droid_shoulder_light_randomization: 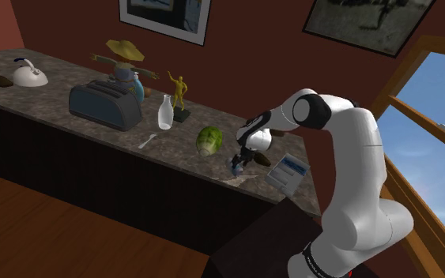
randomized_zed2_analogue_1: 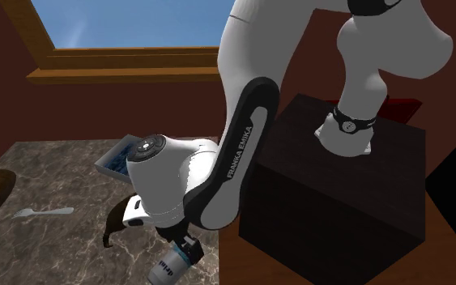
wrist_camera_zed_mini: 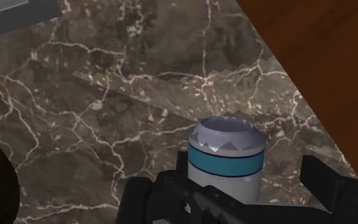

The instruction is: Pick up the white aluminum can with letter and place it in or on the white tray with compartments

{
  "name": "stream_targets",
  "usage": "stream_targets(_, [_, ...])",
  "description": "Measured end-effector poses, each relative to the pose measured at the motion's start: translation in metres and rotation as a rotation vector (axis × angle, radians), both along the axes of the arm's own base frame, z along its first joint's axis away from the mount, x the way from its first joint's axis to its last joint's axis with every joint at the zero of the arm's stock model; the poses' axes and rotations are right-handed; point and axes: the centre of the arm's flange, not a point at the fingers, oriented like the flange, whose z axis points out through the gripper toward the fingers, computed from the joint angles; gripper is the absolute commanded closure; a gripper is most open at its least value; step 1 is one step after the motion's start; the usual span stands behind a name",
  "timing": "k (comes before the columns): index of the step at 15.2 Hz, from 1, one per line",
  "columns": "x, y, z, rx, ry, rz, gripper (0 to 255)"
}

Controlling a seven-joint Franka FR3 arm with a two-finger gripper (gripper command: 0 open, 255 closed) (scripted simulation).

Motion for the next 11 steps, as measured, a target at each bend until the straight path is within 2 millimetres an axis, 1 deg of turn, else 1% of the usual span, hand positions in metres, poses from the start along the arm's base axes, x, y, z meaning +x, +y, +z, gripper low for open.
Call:
stream_targets(2, [0.001, -0.002, -0.010, 0.009, -0.006, -0.005, 0])
stream_targets(5, [0.006, 0.000, -0.025, 0.012, -0.008, -0.007, 0])
stream_targets(7, [0.004, 0.001, -0.034, 0.013, -0.009, -0.007, 0])
stream_targets(11, [0.005, 0.001, -0.039, 0.013, -0.009, -0.007, 0])
